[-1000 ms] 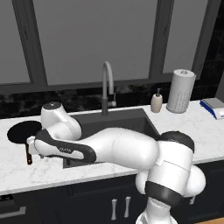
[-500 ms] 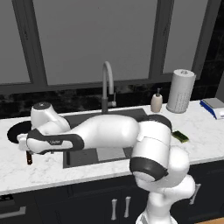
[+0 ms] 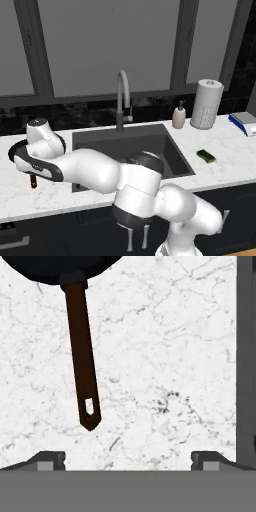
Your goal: Pick the pan and sponge and place them into the sink. Then turn on the water.
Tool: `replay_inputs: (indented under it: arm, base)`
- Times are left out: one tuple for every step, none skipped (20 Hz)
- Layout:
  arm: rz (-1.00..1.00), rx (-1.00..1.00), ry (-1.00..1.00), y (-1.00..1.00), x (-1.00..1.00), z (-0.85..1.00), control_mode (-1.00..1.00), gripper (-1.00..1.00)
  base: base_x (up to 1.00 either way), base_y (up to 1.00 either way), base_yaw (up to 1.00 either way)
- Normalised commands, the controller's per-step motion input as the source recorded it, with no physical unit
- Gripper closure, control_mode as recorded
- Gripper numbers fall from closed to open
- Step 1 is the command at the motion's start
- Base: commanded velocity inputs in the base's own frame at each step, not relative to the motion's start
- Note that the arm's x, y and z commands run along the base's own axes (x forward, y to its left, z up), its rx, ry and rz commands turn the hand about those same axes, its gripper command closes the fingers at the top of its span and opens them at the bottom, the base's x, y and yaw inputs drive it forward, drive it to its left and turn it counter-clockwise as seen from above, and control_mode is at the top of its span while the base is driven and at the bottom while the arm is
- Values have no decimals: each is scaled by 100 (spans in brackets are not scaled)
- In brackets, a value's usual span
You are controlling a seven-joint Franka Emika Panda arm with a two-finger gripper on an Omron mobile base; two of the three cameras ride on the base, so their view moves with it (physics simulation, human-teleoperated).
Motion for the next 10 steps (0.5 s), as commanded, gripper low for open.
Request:
replay_inputs:
  arm:
    - [0,-7,0,39,34,-21,-100,-100]
    - [0,-6,0,38,26,-20,-100,-100]
    - [0,-5,0,35,21,-20,-100,-100]
    - [0,-5,0,34,19,-22,-100,-100]
    - [0,-6,0,34,20,-26,-100,-100]
    - [0,-6,0,32,20,-27,-100,-100]
    - [0,-5,0,25,19,-31,-100,-100]
    - [0,-3,0,15,14,-33,-100,-100]
    - [0,-2,0,11,13,-35,-100,-100]
    - [0,-3,0,9,14,-36,-100,-100]
  base:
    - [0,0,0]
    - [0,0,0]
    - [0,0,0]
    - [0,0,0]
    - [0,0,0]
    - [0,0,0]
    - [0,0,0]
    - [0,0,0]
    - [0,0,0]
    - [0,0,0]
